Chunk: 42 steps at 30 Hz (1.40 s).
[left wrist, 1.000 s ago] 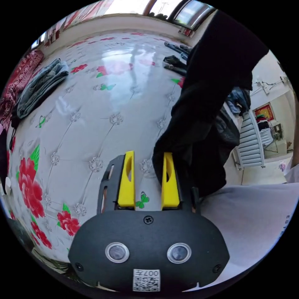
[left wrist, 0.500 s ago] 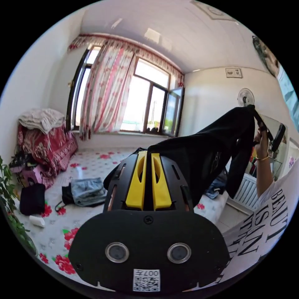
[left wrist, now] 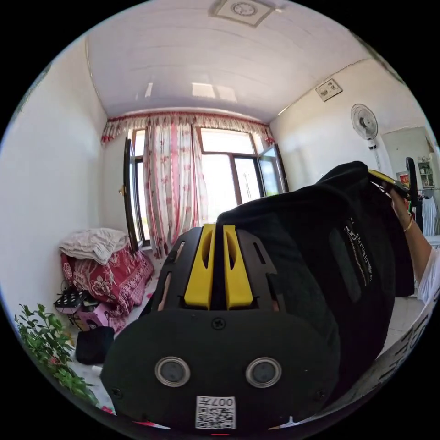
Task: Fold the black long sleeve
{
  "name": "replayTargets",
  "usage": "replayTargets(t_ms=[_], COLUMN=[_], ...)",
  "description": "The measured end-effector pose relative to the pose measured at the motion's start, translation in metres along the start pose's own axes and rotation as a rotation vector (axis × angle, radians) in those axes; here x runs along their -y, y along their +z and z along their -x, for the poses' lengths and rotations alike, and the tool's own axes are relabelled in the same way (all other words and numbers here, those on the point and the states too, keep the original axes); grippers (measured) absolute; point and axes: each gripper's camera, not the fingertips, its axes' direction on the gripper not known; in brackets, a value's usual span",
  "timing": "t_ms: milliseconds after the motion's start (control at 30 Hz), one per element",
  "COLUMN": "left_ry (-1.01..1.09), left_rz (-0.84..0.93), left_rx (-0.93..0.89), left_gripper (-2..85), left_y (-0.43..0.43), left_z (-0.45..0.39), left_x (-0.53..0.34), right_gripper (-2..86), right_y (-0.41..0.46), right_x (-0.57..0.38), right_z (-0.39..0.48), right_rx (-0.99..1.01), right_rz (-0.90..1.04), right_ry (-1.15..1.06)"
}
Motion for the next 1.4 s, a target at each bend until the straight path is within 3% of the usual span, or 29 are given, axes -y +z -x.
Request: replayTargets(t_ms=[67, 133, 200, 333, 400, 500, 733, 1000, 1300, 1400], left_ry=[-0.036, -0.113, -0.167, -0.224, -0.24, -0.286, -0.328, -0.357, -0.462, -0.454], left_rz=[0.212, 0.532, 0.666, 0.882, 1.01, 1.12, 1.222, 1.235, 1.106, 1.1], left_rx=[0.045, 0.132, 0.125, 0.087, 0.073, 0.061, 0.089, 0.017, 0.192, 0.268], left_gripper=[6.9, 10.0, 10.4, 9.9, 9.8, 9.7, 10.6, 6.4, 7.0, 7.2], left_y=[0.08, 0.159, 0.177, 0.151, 0.132, 0.098, 0.096, 0.122, 0.106, 0.111], left_z=[0.008, 0.02, 0.022, -0.005, -0.02, -0.038, -0.068, -0.082, -0.069, -0.048], left_x=[-0.012, -0.06, -0.113, -0.257, -0.307, -0.348, -0.36, -0.341, -0.291, -0.276], right_gripper=[4.5, 6.9, 8.9, 10.2, 10.8, 11.4, 11.8, 10.9, 2.6, 1.1], right_y=[0.073, 0.14, 0.189, 0.206, 0.201, 0.195, 0.234, 0.31, 0.389, 0.392], right_x=[-0.021, -0.058, -0.13, -0.259, -0.338, -0.393, -0.387, -0.335, -0.325, -0.284], right_z=[-0.01, -0.023, -0.028, -0.002, 0.02, 0.04, 0.063, 0.061, 0.057, 0.038], right_rx=[0.047, 0.158, 0.308, 0.362, 0.36, 0.34, 0.34, 0.197, 0.038, 0.026], right_rz=[0.142, 0.348, 0.553, 0.819, 1.026, 1.182, 1.219, 1.179, 1.329, 1.203], right_ry=[0.055, 0.162, 0.318, 0.412, 0.471, 0.501, 0.499, 0.327, 0.244, 0.135])
